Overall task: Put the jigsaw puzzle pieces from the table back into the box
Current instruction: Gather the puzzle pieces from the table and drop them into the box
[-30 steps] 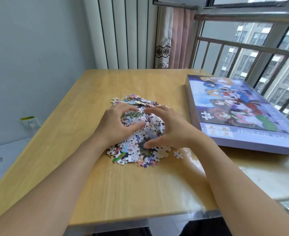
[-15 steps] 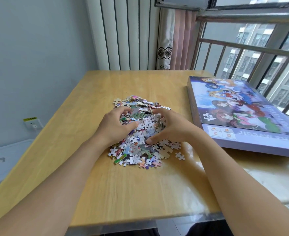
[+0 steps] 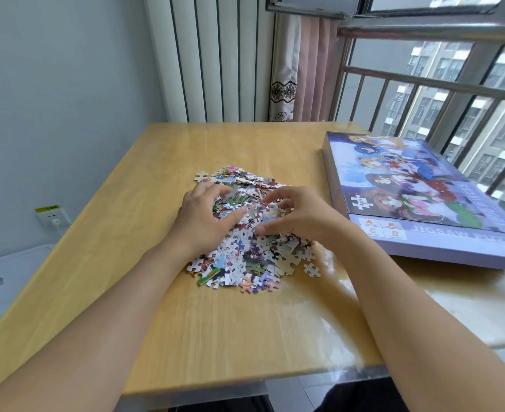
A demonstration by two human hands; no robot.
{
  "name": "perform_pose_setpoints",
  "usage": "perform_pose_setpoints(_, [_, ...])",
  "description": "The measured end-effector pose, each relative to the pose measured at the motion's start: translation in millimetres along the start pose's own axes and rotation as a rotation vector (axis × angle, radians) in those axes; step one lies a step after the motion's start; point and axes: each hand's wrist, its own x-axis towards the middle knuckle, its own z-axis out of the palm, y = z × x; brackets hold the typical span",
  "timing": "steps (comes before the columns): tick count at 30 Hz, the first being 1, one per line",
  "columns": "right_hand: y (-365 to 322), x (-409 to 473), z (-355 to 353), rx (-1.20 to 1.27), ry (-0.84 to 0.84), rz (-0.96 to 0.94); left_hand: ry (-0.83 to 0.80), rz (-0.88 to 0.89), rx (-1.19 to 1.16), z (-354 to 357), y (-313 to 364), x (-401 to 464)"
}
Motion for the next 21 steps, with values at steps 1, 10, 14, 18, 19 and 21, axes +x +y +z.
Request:
perform_pose_setpoints(1, [0.3,0.3,0.0,0.022,-0.003,0.015,-0.005,0.002,0.018,0.6,1.7,-0.7])
perform_pose_setpoints(10, [-3.0,5.9,-0.9,0.138,-0.032,0.115,0.009,-0.023,0.037,4.2,5.0,0.9])
perform_pose_setpoints(14, [-1.7,5.6,0.9,0.162,-0.027,0.118,0.007,-0.032,0.051,4.8,5.4,1.2])
perform_pose_setpoints(18, [-1.6,6.3,4.1,0.166,-0.046,0.112,0.007,-0.023,0.060,5.6,6.0,1.0])
perform_pose_setpoints(19, [-1.3,6.7,4.8,0.181,-0.049,0.110,0.008,-0.019,0.061,5.9,5.2,1.8])
perform_pose_setpoints(21, [-0.4,6.9,4.2,0.203,-0.039,0.101,0.029,-0.019,0.045,6.3,2.0,4.4])
